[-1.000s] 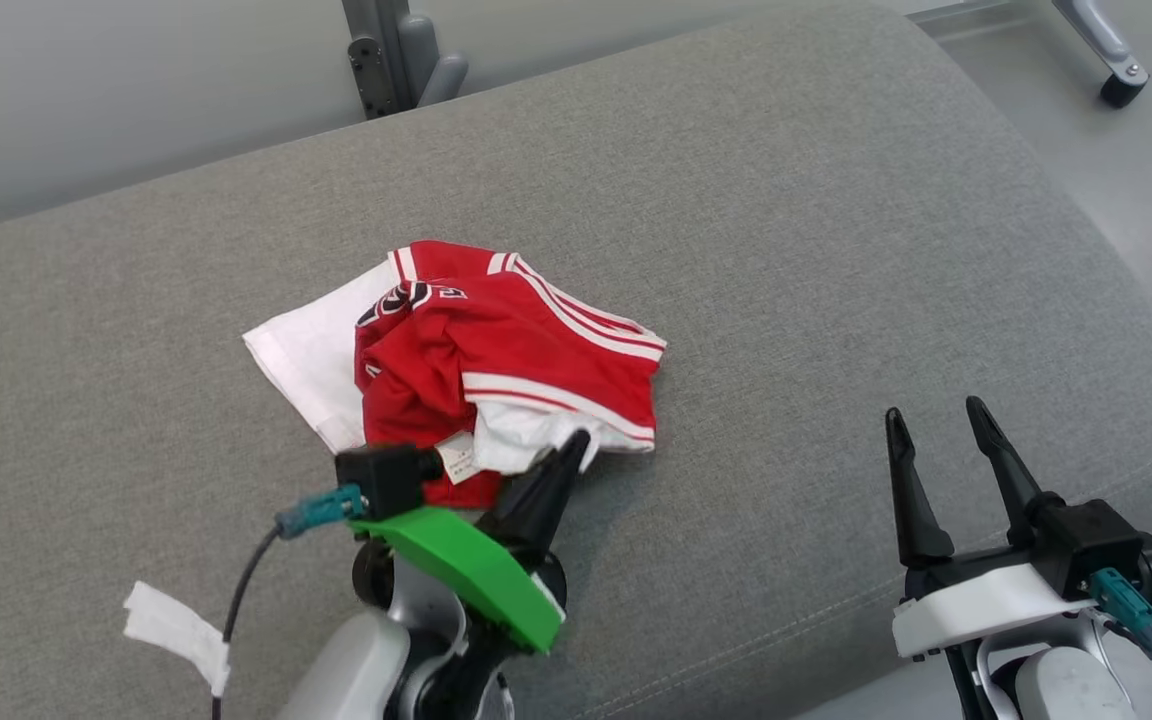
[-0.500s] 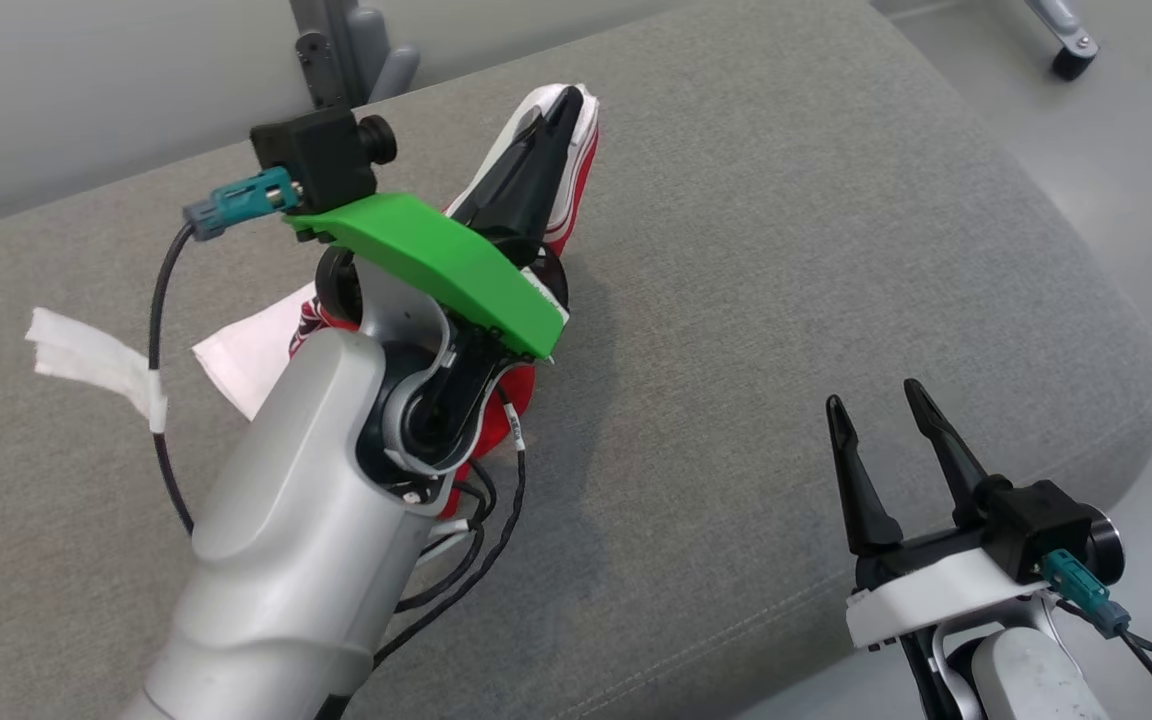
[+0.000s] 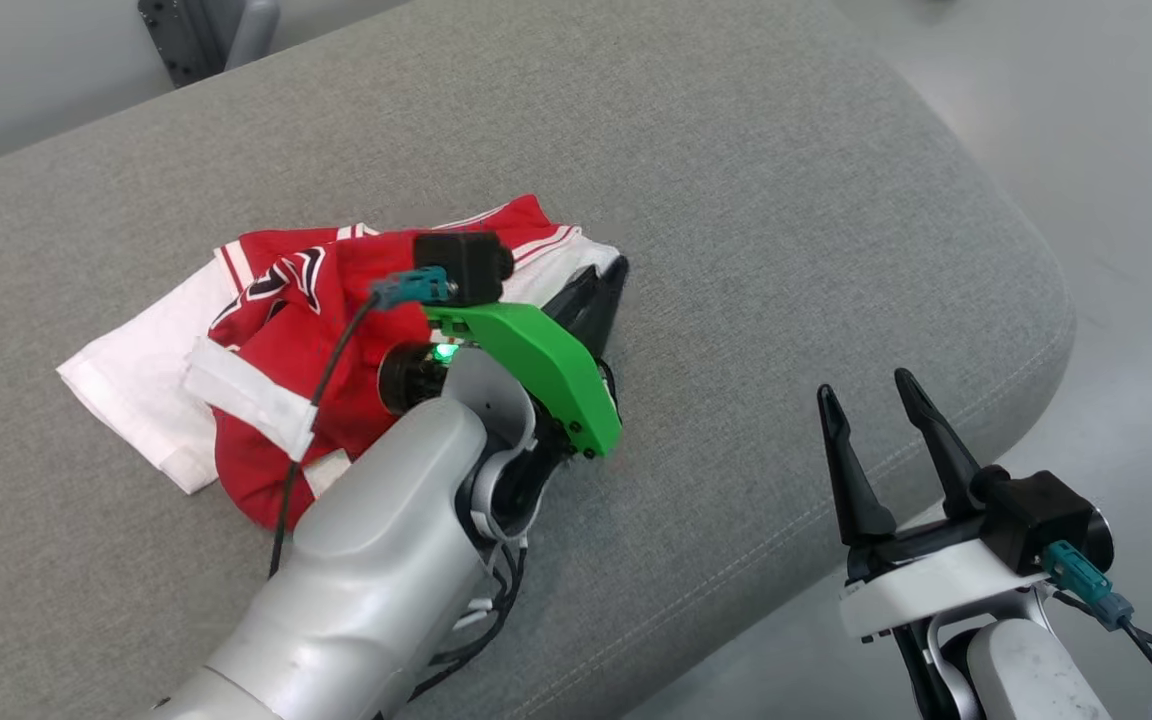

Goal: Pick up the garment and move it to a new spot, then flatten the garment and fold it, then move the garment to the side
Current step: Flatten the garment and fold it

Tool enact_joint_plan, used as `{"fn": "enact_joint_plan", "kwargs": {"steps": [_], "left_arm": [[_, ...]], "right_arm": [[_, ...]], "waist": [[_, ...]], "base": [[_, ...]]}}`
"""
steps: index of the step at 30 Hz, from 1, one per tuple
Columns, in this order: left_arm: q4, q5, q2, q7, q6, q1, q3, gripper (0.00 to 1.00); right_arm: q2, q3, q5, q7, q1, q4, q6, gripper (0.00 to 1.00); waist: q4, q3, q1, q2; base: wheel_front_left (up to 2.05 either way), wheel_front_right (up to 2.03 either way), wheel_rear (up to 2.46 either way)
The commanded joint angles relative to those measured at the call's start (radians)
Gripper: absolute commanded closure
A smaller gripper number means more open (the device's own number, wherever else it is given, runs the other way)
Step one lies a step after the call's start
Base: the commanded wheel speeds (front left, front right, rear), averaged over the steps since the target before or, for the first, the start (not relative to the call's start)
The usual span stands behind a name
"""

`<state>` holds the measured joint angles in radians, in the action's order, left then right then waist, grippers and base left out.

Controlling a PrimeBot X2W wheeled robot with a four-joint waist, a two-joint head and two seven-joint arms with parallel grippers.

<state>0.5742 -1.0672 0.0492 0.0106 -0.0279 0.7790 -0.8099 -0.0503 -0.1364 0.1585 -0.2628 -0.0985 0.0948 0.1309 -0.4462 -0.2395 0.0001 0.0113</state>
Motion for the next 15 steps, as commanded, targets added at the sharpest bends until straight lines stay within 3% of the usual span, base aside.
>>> {"fn": "enact_joint_plan", "kwargs": {"steps": [1, 7, 12, 15], "left_arm": [[0.003, 0.003, 0.003, 0.012, 0.001, 0.010, -0.021, 0.00], [-0.030, -0.011, 0.004, 0.045, 0.022, 0.032, -0.127, 0.00], [-0.087, 0.026, 0.008, 0.070, 0.009, 0.031, -0.171, 0.00], [-0.146, 0.056, 0.042, 0.083, -0.007, 0.008, -0.184, 0.00]], "right_arm": [[0.000, 0.002, 0.006, -0.003, 0.001, -0.006, 0.000, 0.00], [-0.001, 0.023, 0.007, -0.003, 0.003, -0.002, 0.000, 0.00], [-0.001, 0.034, -0.004, -0.003, 0.005, 0.002, 0.000, 0.00], [-0.001, 0.048, -0.014, -0.003, 0.006, 0.001, 0.000, 0.00]], "waist": [[-0.009, -0.024, -0.0001, -0.0113], [0.043, -0.017, -0.0001, -0.0113], [0.106, 0.009, -0.0001, -0.0113], [0.145, 0.023, -0.0001, -0.0113]], "base": [[0.00, 0.00, 0.00], [0.00, 0.00, 0.00], [0.00, 0.00, 0.00], [0.00, 0.00, 0.00]]}}
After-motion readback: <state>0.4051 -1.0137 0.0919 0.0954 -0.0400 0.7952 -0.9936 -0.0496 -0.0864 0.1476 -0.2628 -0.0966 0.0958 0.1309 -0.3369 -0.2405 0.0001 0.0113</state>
